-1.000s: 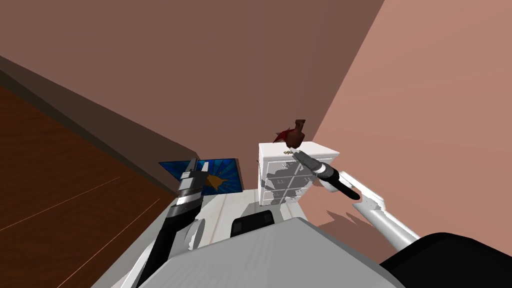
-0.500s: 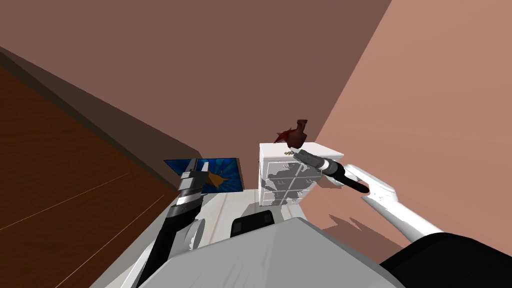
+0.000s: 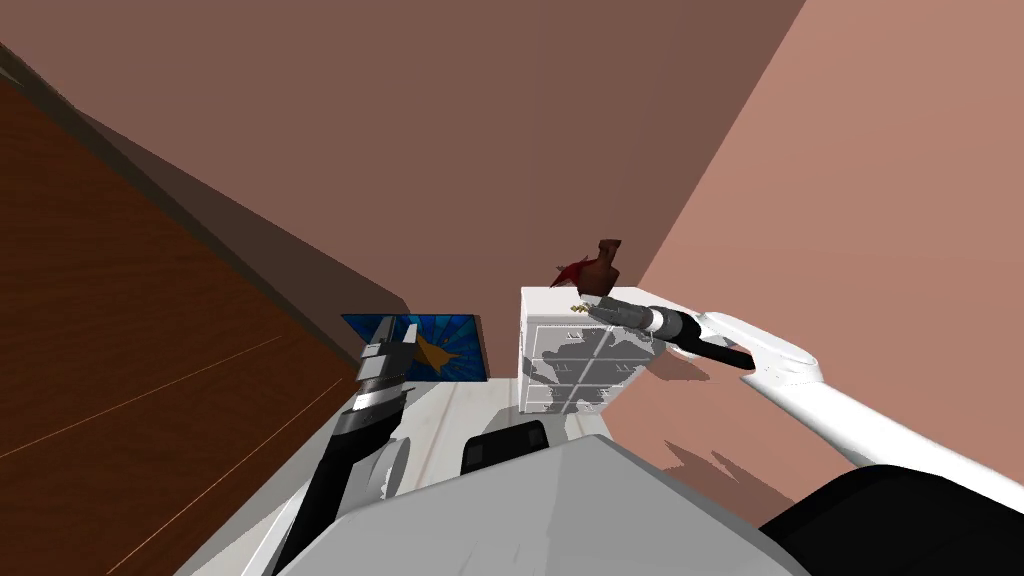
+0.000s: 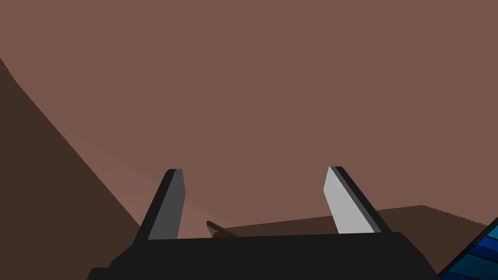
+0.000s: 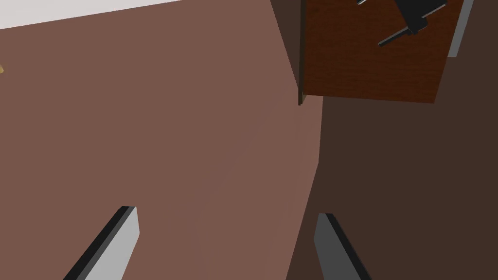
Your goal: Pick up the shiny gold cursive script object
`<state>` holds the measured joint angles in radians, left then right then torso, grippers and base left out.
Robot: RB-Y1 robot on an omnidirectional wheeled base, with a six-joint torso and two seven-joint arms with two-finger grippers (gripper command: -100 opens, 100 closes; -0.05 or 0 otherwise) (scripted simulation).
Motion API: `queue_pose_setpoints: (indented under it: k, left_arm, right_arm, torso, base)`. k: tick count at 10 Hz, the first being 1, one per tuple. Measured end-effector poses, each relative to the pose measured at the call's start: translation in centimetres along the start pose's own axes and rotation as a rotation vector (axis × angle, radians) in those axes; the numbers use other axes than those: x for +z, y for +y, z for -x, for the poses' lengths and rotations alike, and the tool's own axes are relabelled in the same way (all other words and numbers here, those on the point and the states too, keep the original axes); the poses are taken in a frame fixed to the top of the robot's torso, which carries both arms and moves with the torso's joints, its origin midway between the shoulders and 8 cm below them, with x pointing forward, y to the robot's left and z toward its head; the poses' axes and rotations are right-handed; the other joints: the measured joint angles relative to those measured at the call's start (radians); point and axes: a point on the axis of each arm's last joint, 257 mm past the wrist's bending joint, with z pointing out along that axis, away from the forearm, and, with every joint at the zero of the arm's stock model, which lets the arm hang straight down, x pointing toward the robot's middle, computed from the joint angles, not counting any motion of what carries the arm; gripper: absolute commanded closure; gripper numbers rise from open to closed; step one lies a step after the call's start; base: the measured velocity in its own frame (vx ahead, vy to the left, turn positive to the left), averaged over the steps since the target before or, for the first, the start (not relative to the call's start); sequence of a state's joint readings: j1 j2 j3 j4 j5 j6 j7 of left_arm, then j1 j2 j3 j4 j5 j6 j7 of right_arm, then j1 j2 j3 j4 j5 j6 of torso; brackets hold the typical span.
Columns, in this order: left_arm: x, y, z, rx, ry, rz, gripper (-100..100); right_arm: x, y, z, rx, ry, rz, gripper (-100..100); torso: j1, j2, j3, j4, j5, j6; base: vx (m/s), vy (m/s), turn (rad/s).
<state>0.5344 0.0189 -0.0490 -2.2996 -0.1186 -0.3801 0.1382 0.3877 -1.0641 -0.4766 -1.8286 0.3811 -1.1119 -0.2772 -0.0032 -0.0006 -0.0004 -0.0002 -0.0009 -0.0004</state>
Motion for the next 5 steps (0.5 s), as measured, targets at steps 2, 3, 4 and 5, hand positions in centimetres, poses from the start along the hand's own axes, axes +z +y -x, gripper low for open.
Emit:
queue_pose_setpoints:
  k: [2, 3, 4, 5]
  left_arm:
    - [0.00, 0.00, 0.00, 0.000, 0.000, 0.000, 0]
    - [0.00, 0.00, 0.00, 0.000, 0.000, 0.000, 0]
    - [0.00, 0.00, 0.00, 0.000, 0.000, 0.000, 0]
    - [0.00, 0.00, 0.00, 0.000, 0.000, 0.000, 0]
  right_arm:
    - [-0.20, -0.31, -0.19, -0.013, 0.079, 0.003, -100]
    - [-0.23, -0.36, -0.22, -0.019, 0.116, 0.008, -100]
    - [-0.39, -0.60, -0.35, -0.024, 0.160, 0.005, -100]
    - [-0.42, -0.66, -0.41, -0.029, 0.196, 0.009, -100]
  torso:
    - [0.000, 0.001, 0.000, 0.000, 0.000, 0.000]
    - [0.000, 0.000, 0.000, 0.000, 0.000, 0.000]
    - [0.000, 0.001, 0.000, 0.000, 0.000, 0.000]
    - [0.000, 0.001, 0.000, 0.000, 0.000, 0.001]
  base:
    - [-0.014, -0.052, 0.110]
    - [-0.018, -0.062, 0.158]
    - [-0.018, -0.056, 0.073]
    - [-0.015, -0.060, 0.141]
